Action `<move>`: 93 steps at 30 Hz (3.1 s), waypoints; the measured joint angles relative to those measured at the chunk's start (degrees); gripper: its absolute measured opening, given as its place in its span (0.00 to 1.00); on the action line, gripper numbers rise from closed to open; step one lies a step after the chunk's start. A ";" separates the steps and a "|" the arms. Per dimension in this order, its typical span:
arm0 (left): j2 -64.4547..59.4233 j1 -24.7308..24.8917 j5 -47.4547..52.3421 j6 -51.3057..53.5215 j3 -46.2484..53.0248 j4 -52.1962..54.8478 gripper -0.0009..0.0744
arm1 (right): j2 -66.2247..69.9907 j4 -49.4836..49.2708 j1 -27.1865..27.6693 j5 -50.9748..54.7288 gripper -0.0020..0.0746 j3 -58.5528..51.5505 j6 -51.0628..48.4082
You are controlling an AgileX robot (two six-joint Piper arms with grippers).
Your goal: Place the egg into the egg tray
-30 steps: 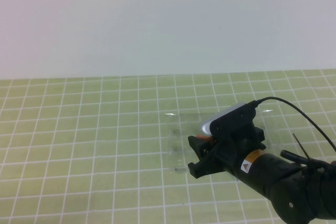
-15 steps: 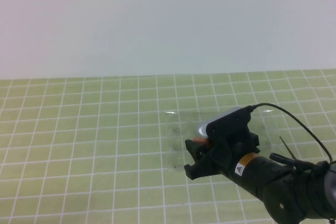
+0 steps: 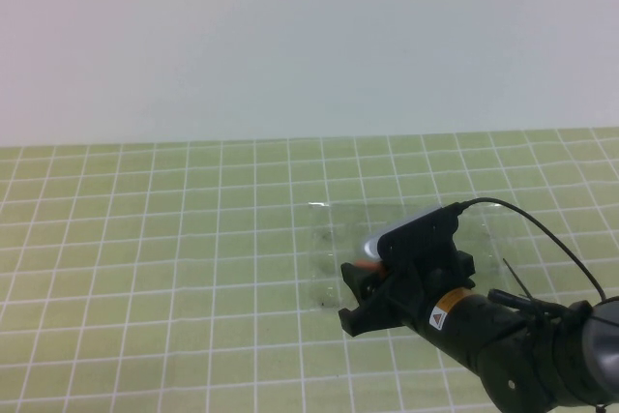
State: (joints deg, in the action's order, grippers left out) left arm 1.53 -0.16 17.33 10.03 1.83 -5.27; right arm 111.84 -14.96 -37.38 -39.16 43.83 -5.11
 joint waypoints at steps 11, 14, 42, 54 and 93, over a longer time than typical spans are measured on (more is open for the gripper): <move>0.00 0.00 0.00 0.00 0.00 0.00 0.01 | 0.74 1.50 0.00 -0.71 0.65 0.08 -0.22; 0.00 0.00 0.00 0.00 0.00 0.00 0.01 | 0.74 1.50 0.00 -0.71 0.68 0.08 -0.22; 0.00 0.00 0.00 0.00 0.00 0.00 0.01 | -44.46 1.57 -0.03 30.43 0.27 -0.48 -7.98; 0.00 0.00 0.00 0.00 0.00 0.00 0.01 | -61.74 2.50 -0.03 53.31 0.03 -0.90 -7.98; 0.00 0.00 0.00 0.00 0.00 0.00 0.01 | -112.41 5.81 35.83 63.91 0.02 -40.41 -7.98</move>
State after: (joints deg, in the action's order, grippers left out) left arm 1.53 -0.16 17.33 10.03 1.83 -5.27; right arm -0.57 -9.15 -1.55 24.75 3.42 -13.10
